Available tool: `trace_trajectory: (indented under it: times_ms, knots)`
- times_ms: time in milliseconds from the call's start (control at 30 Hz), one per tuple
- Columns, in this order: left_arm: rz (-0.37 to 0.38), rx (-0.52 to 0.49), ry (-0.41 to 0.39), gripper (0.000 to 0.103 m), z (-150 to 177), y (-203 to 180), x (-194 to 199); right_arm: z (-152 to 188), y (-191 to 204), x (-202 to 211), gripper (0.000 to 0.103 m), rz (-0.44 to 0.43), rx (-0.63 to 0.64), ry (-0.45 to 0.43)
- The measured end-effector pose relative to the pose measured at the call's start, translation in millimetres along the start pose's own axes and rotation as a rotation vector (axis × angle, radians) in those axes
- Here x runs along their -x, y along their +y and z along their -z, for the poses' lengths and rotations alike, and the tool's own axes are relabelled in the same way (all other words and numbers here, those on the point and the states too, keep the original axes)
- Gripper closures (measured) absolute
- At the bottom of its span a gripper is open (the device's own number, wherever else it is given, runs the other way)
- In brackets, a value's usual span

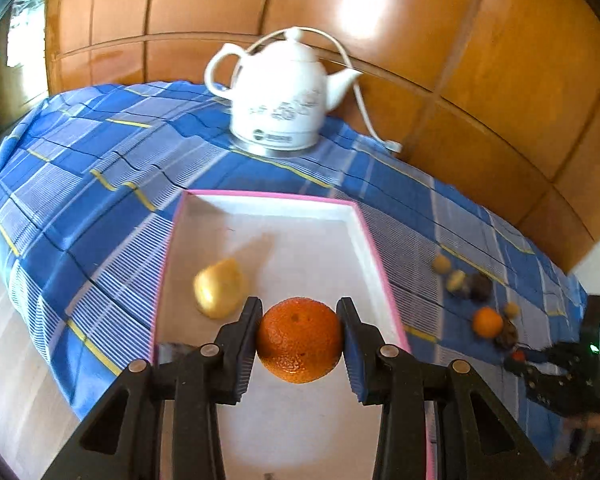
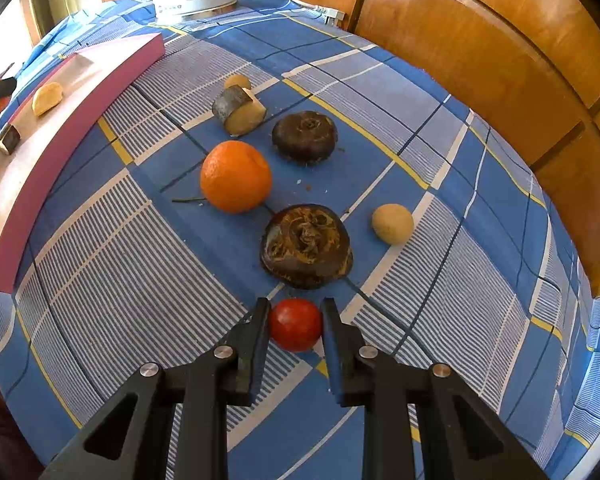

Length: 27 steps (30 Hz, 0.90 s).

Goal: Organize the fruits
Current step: 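Lower the orange into the tray and open the left tool while the right tool grasps the tomato, then lift the red tomato with the right tool toward the pink tray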

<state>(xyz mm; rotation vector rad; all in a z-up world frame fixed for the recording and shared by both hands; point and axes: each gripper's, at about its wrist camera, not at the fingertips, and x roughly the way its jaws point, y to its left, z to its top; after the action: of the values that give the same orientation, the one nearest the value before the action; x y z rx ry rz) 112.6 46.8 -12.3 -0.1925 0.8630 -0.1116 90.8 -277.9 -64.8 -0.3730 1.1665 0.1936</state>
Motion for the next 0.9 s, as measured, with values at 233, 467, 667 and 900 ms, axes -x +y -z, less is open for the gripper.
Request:
trace_trajectory:
  times_ms: [233, 467, 667, 900]
  knots:
    - [-0.138, -0.065, -0.07, 0.064, -5.8, -2.0, 0.1, 0.4, 1.8, -0.5, 0.078, -0.002, -0.001, -0.001]
    - [-0.2, -0.093, -0.081, 0.064, -5.2, -7.8, -8.1, -0.1, 1.9, -1.5, 0.078, -0.003, -0.006, -0.004]
    - [-0.242, -0.105, -0.12, 0.055, -4.5, -14.8, -3.7, 0.2, 2.1, -1.7, 0.078, -0.004, -0.008, -0.004]
    - [-0.22, -0.141, -0.227, 0.055, -10.5, -36.2, 34.2, 0.3, 1.8, -2.1, 0.078, 0.0, -0.008, -0.005]
